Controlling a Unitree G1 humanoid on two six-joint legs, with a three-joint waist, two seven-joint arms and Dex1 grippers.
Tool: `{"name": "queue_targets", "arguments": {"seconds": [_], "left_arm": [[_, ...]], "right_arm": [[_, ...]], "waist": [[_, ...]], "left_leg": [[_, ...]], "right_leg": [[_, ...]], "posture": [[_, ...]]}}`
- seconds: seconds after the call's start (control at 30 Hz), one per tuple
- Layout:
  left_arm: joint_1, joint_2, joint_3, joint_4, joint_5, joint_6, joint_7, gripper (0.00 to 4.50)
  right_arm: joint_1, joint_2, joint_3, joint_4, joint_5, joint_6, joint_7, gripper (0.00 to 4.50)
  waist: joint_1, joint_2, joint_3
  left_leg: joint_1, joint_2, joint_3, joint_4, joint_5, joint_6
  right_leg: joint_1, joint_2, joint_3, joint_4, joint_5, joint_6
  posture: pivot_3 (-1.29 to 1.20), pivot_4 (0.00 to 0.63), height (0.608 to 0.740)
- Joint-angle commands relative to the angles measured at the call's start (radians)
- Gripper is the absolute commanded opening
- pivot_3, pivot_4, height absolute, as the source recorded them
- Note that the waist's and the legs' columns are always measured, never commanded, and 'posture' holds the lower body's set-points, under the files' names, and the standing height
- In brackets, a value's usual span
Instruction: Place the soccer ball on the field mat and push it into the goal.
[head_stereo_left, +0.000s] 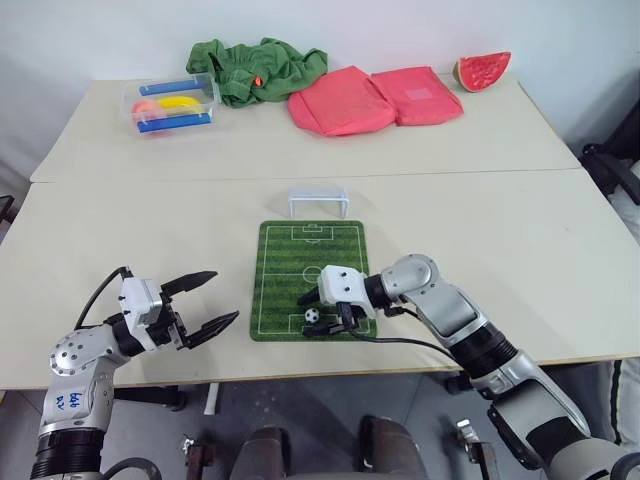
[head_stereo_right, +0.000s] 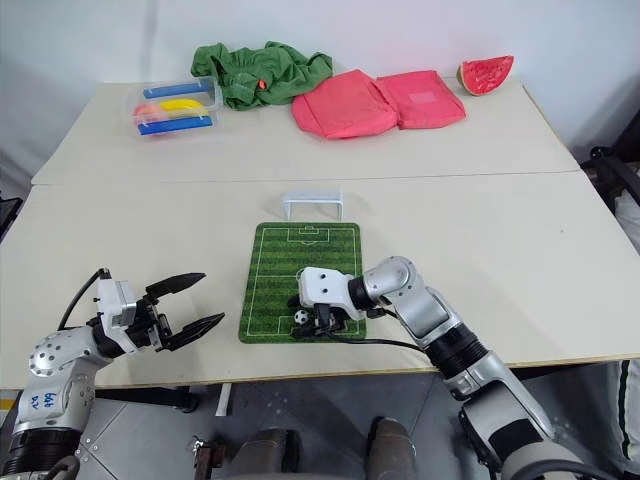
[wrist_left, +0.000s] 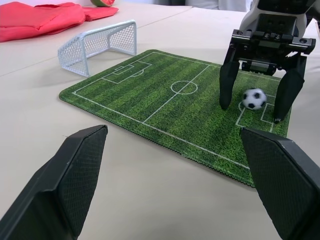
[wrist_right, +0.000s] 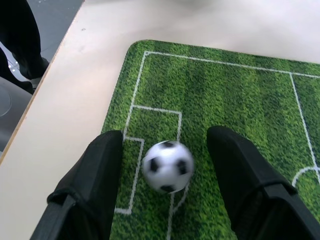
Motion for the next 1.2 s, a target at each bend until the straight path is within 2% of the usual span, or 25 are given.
{"name": "queue_targets", "arguments": {"seconds": [0.03, 0.33, 0.73, 0.83, 1.03, 1.2], "left_arm": [[-0.01, -0.006, 0.012, -0.008, -0.008, -0.015, 0.01, 4.5], [-0.03, -0.008, 0.009, 0.012, -0.002, -0.022, 0.012, 4.5], [-0.077, -0.004, 0.002, 0.062, 0.002, -0.031, -0.005, 4.5], [-0.081, -0.002, -0.002, 0.067, -0.003, -0.028, -0.019, 4.5], [-0.058, 0.022, 0.002, 0.044, -0.028, 0.002, -0.082, 4.5], [-0.014, 0.058, 0.003, 0.009, -0.062, 0.077, -0.143, 4.5]], "right_arm": [[-0.019, 0.008, -0.025, -0.002, 0.01, -0.02, 0.007, 2.85], [-0.032, 0.012, -0.031, 0.008, 0.012, -0.025, 0.005, 2.85], [-0.069, -0.024, -0.103, -0.173, 0.083, 0.074, 0.034, 2.85], [-0.015, -0.079, -0.122, -0.292, 0.108, 0.127, 0.04, 2.27], [0.118, -0.184, -0.123, -0.495, 0.148, 0.241, 0.034, 0.13], [0.181, -0.204, -0.094, -0.529, 0.139, 0.262, 0.011, 0.03]], "waist": [[0.0, 0.0, 0.0], [0.0, 0.0, 0.0], [0.0, 0.0, 0.0], [0.001, 0.0, 0.0], [0.004, 0.0, 0.0], [-0.002, 0.0, 0.0]], "left_leg": [[0.0, 0.0, 0.0, 0.0, 0.0, 0.0], [0.0, 0.0, 0.0, 0.0, 0.0, 0.0], [0.0, 0.0, 0.0, 0.0, 0.0, 0.0], [0.0, 0.0, 0.0, 0.0, 0.0, 0.0], [0.0, 0.0, 0.0, -0.002, 0.0, 0.0], [0.0, 0.0, 0.001, -0.001, 0.0, 0.0]], "right_leg": [[0.0, 0.0, 0.0, 0.0, 0.0, 0.0], [0.0, 0.0, 0.0, 0.0, 0.0, 0.0], [0.0, 0.0, 0.0, 0.0, 0.0, 0.0], [0.0, 0.0, 0.0, 0.0, 0.0, 0.0], [0.0, 0.0, 0.0, -0.001, 0.0, 0.0], [0.0, 0.0, 0.0, -0.001, 0.0, 0.0]], "posture": [[0.0, 0.15, 0.74], [0.0, 0.15, 0.74], [0.0, 0.15, 0.74], [0.0, 0.15, 0.74], [0.0, 0.15, 0.74], [0.0, 0.15, 0.74]]}}
